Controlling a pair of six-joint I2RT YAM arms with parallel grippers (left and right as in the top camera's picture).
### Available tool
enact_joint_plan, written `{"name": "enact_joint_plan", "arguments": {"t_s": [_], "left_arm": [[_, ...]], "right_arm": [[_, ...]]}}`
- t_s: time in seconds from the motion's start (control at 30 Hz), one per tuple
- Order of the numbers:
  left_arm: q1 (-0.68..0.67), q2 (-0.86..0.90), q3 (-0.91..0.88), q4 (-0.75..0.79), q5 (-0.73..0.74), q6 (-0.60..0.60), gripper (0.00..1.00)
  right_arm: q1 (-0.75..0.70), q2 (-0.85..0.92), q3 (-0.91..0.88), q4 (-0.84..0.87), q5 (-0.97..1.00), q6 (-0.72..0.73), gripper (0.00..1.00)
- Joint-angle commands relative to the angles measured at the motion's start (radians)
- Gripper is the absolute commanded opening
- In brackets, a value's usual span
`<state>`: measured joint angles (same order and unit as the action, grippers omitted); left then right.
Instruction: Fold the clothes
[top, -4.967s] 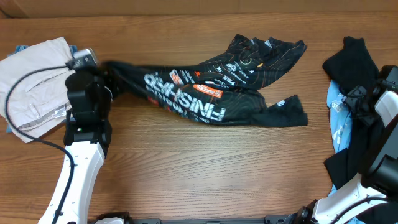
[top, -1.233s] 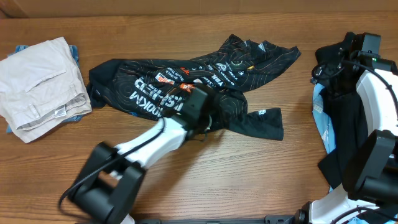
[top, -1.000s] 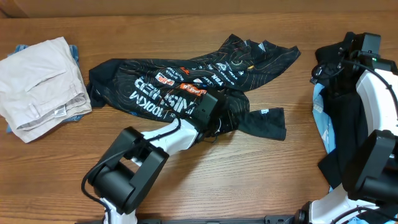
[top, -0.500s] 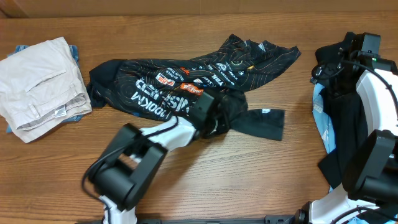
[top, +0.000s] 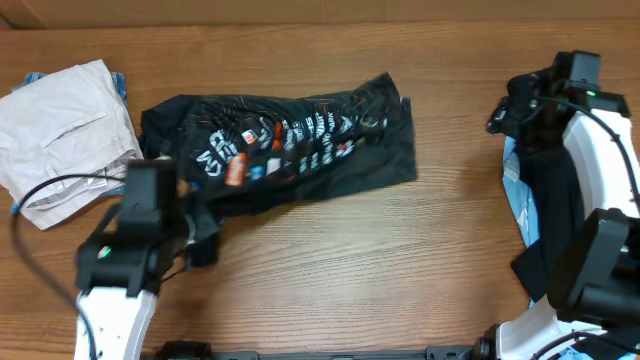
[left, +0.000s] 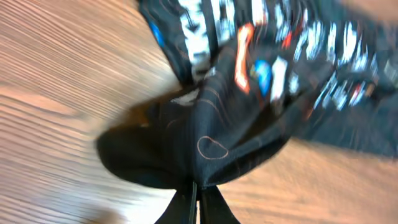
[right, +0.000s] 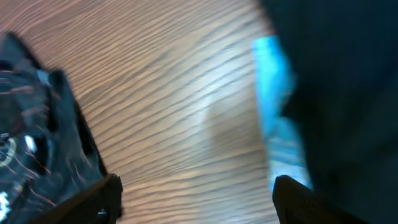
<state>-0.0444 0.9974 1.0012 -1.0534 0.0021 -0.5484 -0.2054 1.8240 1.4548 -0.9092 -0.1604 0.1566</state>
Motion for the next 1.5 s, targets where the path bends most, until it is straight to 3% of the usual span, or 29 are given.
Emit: {"name": "enact_joint_plan", "arguments": {"t_s": [0.0,0.23,0.53,0.77,0.8,0.87,0.93,1.03,1.27,1.47], "left_arm": [[0.074,-0.043,-0.004,-0.001,-0.062,0.056,0.04],[0.094,-0.003,-0.004,0.007,-0.062,0.055,0.04],[0.094,0.035,-0.004,0.011,-0.061,0.055,0.04],[0.094,0.035,-0.004,0.01,-0.061,0.055,0.04],[0.094,0.035,-0.004,0.01,-0.061,0.055,0.04],[0.094,0.035,-0.004,0.01,-0.061,0.055,0.04],[0.094,0.035,-0.004,0.01,-0.061,0.055,0.04],[0.094,0.035,-0.004,0.011,-0.062,0.055,0.04],[0.094,0.035,0.0,0.097,-0.065,0.124,0.04],[0.094,0.035,0.122,0.14,-0.064,0.207,0.04]], "right_arm": [[0.087,-0.016,-0.018,-0.008,-0.087,-0.008,0.81],[0.271,-0.013,-0.219,-0.041,-0.148,-0.008,0.81],[0.444,-0.013,-0.399,0.137,-0.189,-0.031,0.8],[0.457,-0.012,-0.405,0.175,-0.189,-0.031,0.52],[0.457,-0.012,-0.405,0.183,-0.189,-0.031,0.45],[0.457,-0.012,-0.405,0.205,-0.189,-0.031,0.17],[0.457,-0.012,-0.406,0.237,-0.189,-0.031,0.04],[0.457,-0.012,-0.405,0.285,-0.188,-0.031,0.04],[0.387,-0.156,-0.195,0.061,-0.067,-0.03,0.04],[0.265,-0.364,0.221,-0.195,0.003,-0.031,0.04]]}}
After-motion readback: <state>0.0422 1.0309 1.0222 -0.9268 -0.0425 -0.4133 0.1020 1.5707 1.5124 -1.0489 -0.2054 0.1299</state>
